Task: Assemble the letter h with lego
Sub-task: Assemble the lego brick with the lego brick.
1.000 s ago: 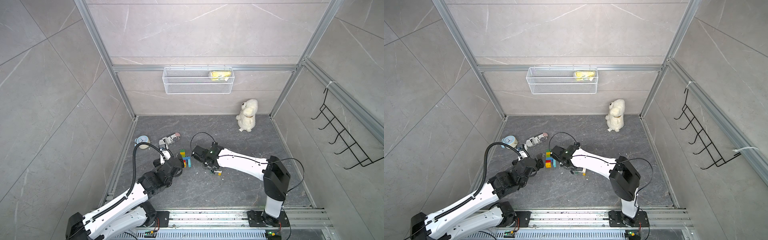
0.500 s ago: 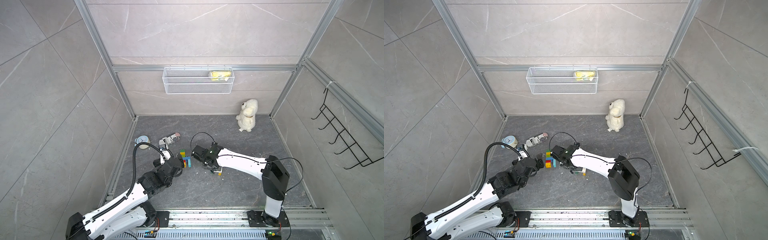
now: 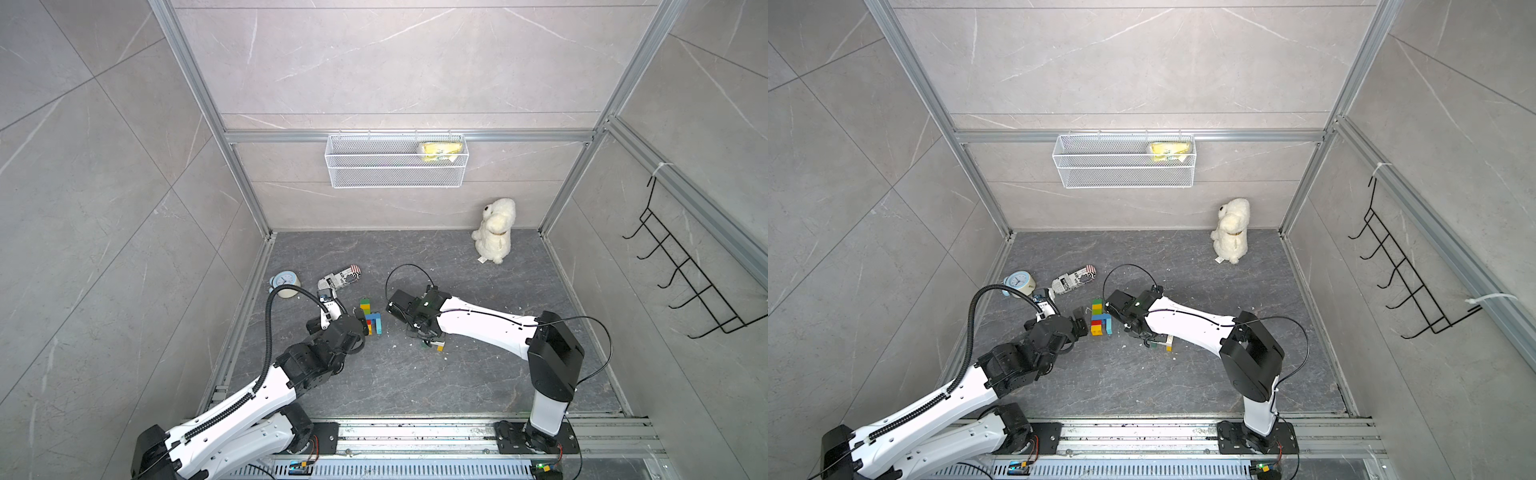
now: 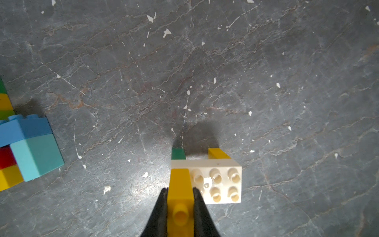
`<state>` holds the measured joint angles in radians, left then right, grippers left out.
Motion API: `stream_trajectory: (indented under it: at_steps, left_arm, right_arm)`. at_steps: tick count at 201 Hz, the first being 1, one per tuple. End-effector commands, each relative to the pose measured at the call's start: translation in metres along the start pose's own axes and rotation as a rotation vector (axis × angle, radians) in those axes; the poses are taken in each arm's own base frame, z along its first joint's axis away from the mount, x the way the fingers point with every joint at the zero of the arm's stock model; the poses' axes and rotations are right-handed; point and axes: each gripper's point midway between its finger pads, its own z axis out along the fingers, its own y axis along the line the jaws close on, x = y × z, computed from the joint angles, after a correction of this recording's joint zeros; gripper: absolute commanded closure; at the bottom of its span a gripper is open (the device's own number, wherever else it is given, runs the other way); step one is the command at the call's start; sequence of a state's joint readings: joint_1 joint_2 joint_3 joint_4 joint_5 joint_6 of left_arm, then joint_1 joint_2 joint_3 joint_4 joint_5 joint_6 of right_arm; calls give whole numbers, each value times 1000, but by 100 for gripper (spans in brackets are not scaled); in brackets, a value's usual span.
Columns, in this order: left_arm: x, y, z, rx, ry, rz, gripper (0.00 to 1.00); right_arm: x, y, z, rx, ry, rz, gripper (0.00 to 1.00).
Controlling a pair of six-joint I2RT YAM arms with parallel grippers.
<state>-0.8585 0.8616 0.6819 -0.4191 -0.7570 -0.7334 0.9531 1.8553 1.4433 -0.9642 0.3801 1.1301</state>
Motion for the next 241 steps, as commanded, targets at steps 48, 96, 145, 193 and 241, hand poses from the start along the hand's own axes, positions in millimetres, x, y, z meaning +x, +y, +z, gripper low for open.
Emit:
stream_trajectory:
  at_steps: [48, 96, 145, 193, 241]
  left_arm:
    - [-9, 1, -2, -7, -30, -28, 1]
    - [-9, 1, -2, -7, -28, -26, 1]
    - [-10, 1, -4, -3, -32, -33, 1]
    - [-10, 2, -4, -3, -35, -35, 1]
    - [-10, 2, -3, -4, -33, -32, 1]
  right_arm:
    - [27, -11, 26, 58, 115, -91, 100]
    - [26, -14, 25, 5, 126, -63, 100]
    - [24, -20, 27, 22, 144, -83, 98]
    - [25, -21, 29, 28, 143, -85, 85]
    - [12, -14, 12, -30, 102, -97, 50]
